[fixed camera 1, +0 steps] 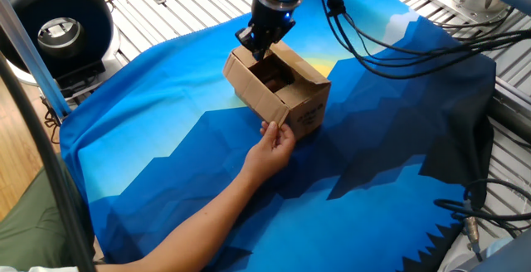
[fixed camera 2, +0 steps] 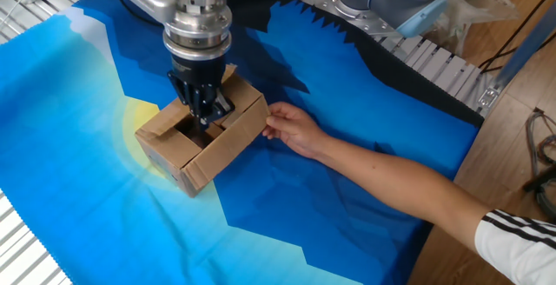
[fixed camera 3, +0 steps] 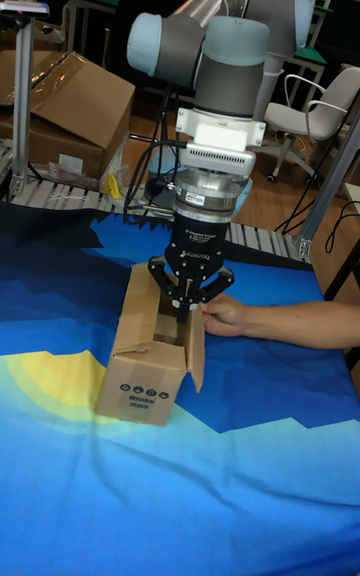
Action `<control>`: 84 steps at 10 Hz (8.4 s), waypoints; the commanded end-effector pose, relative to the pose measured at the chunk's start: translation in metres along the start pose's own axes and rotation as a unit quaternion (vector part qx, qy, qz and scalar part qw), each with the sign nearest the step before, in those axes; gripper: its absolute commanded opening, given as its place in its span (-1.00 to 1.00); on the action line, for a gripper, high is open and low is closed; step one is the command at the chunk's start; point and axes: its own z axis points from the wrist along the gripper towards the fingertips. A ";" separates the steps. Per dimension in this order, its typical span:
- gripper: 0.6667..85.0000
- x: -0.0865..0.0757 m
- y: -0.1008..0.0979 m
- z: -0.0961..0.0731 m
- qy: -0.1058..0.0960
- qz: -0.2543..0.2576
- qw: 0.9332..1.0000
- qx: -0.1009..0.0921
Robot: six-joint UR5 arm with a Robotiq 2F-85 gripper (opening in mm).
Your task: Open a box
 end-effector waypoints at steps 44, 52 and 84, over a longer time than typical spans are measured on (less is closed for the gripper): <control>-0.98 0.015 -0.118 0.034 0.070 -0.104 0.990 0.067; -0.98 0.023 -0.097 -0.032 0.112 -0.095 0.985 0.087; -0.98 0.117 -0.006 -0.049 0.291 -0.027 0.956 0.004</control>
